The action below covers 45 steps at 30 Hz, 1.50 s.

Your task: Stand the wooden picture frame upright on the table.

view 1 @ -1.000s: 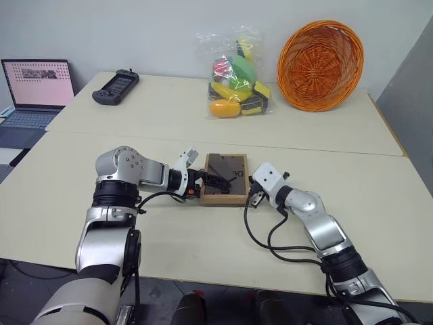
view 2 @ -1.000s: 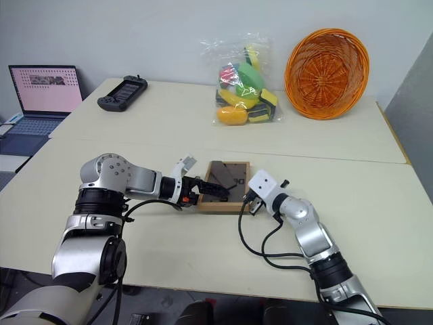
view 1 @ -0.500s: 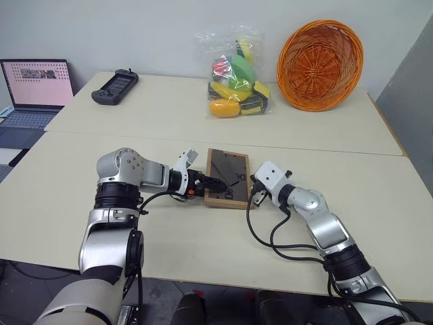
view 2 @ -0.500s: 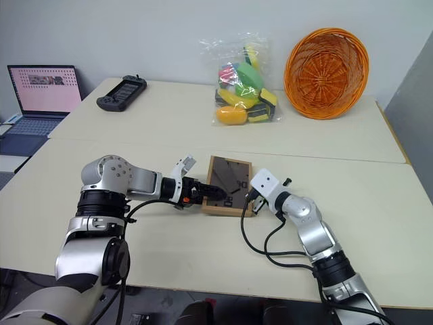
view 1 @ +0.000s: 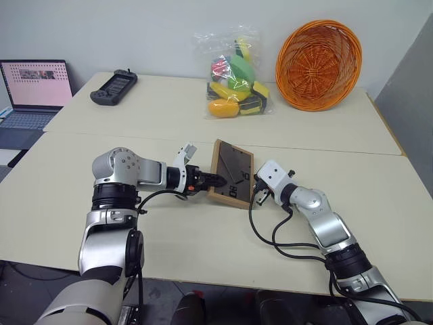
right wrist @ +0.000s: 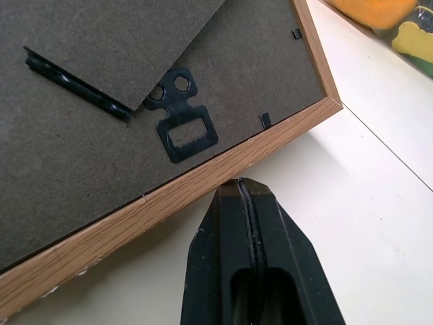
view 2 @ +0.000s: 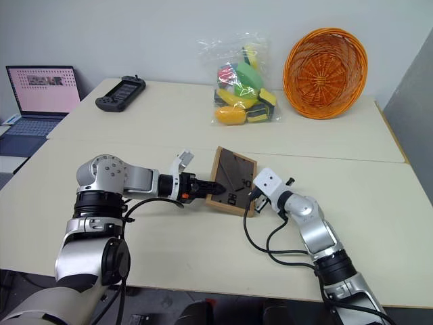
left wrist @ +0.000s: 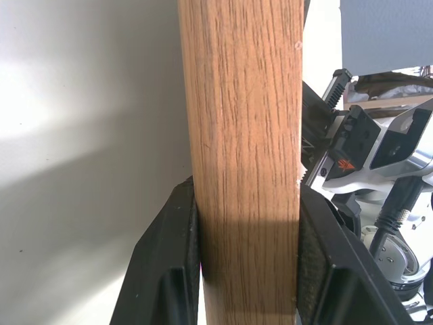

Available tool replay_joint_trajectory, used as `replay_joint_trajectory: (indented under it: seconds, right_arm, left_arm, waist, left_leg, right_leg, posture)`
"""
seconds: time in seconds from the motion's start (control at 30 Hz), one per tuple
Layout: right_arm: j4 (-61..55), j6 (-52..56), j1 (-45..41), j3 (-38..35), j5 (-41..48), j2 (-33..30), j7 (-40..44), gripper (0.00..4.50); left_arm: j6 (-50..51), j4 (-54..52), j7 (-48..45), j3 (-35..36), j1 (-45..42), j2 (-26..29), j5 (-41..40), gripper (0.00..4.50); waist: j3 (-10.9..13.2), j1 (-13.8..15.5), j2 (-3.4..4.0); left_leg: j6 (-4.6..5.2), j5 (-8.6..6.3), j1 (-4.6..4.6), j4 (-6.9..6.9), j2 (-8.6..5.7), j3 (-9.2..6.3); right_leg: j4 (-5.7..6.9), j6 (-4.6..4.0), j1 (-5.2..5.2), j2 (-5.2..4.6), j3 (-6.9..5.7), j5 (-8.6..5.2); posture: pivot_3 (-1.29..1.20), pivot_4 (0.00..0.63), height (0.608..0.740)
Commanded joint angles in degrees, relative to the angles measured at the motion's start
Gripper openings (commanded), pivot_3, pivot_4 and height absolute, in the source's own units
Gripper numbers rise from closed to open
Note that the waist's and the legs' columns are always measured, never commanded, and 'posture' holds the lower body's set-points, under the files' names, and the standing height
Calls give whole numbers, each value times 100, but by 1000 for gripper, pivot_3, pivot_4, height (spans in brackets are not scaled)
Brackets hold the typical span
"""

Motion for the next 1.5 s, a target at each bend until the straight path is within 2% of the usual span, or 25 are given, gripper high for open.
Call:
replay_joint_trajectory:
  seconds: [0.03, 0.3, 0.4, 0.57, 0.63, 0.73, 0.83, 0.87, 0.9, 1.03, 1.13, 1.3, 1.5]
  right_arm:
    - [-286, -197, -81, -7, 8, -157, 125, 0]
    - [-887, -72, -2, -473, 227, -1118, 716, 0]
    - [-1058, 181, -101, -847, 552, -1510, 1023, 0]
    - [-1591, 1530, -599, -1441, 2078, -1478, 1824, 0]
    - [-1726, 2048, -823, -1584, 2586, -1445, 1990, 0]
    - [-1752, 2802, -1326, -1838, 3360, -1332, 2094, 0]
    - [-1566, 3129, -1649, -1945, 3605, -1243, 1911, 0]
    - [-1455, 3175, -1743, -1951, 3620, -1215, 1820, 363]
    - [-1398, 3147, -1788, -1931, 3631, -1207, 1789, 496]
    - [-1247, 2973, -1906, -1740, 3603, -1140, 1697, 1493]
    - [-1082, 2504, -1966, -1365, 3303, -1094, 1688, 2143]
    - [-591, 2208, -2079, -1207, 3193, -926, 1603, 2143]
    - [-518, 2161, -2162, -1115, 3215, -721, 1568, 2143]
  left_arm:
    - [-1, -418, -203, -479, 199, 215, 78, 1315]
    - [-828, -17, -854, -861, 77, 661, 522, 1315]
    - [-1494, -66, -1383, -1315, 131, 915, 775, 1315]
    - [-2940, -392, -2456, -2206, 299, 1347, 1373, 1315]
    - [-3320, -496, -2761, -2385, 331, 1449, 1517, 1315]
    - [-3765, -602, -3066, -2467, 300, 1521, 1684, 1315]
    - [-4036, -651, -3262, -2479, 243, 1548, 1800, 1315]
    - [-4126, -681, -3351, -2492, 226, 1563, 1845, 1315]
    - [-4216, -720, -3441, -2509, 216, 1586, 1899, 1315]
    - [-4503, -868, -3745, -2537, 198, 1656, 2058, 1315]
    - [-4523, -968, -3877, -2464, 109, 1675, 2076, 1315]
    - [-4510, -1292, -4114, -2326, 41, 1698, 2020, 1315]
    - [-4548, -1226, -4038, -2243, -76, 1568, 2102, 1315]
  waist:
    - [0, -2, 0]
    - [0, -5, 0]
    - [0, -14, 0]
    - [0, -81, 0]
    - [0, -103, 0]
    - [0, -110, 0]
    - [0, -110, 0]
    - [0, -107, 0]
    - [0, -106, 0]
    - [1, -112, 0]
    - [1, -121, 1]
    - [1, -128, 1]
    - [3, -110, 2]
  left_leg:
    - [0, 0, 0, -1, 0, 0]
    - [-1, 1, 1, -7, 0, 1]
    - [12, -7, 3, -6, 0, 4]
    - [10, -5, 26, -12, 3, 10]
    - [11, -6, 60, -19, 3, 11]
    - [12, -6, 62, -18, 4, 11]
    - [13, -7, 51, -17, 3, 10]
    - [13, -7, 51, -17, 4, 10]
    - [14, -7, 50, -17, 4, 8]
    - [15, -7, 43, -19, 4, 12]
    - [15, -8, 39, -21, 4, 13]
    - [16, -7, 15, -19, 6, 12]
    - [14, -6, -36, -12, 6, 8]
  right_leg:
    - [0, 0, 0, 0, 0, 0]
    - [-5, 0, 0, 1, 0, 0]
    - [-6, 1, 1, 1, 2, 0]
    - [-5, 0, 12, 5, 10, 0]
    - [-8, -3, 43, 5, 11, -3]
    - [-9, -4, 46, 7, 12, -4]
    - [-11, -4, 41, 6, 11, -4]
    - [-12, -4, 40, 6, 11, -4]
    - [-13, -5, 39, 6, 9, -4]
    - [-18, -5, 33, 7, 12, -5]
    - [-17, -6, 25, 8, 15, -5]
    - [-11, -6, 0, 12, 15, -6]
    - [-4, -8, -47, 10, 9, -5]
  posture:
    - [0, 150, 740]
    - [0, 150, 740]
    - [0, 150, 740]
    - [0, 150, 740]
    - [0, 150, 740]
    - [0, 150, 740]
    - [0, 150, 740]
    - [0, 150, 740]
    - [0, 150, 740]
    - [0, 150, 740]
    - [0, 150, 740]
    - [0, 150, 740]
    - [0, 150, 740]
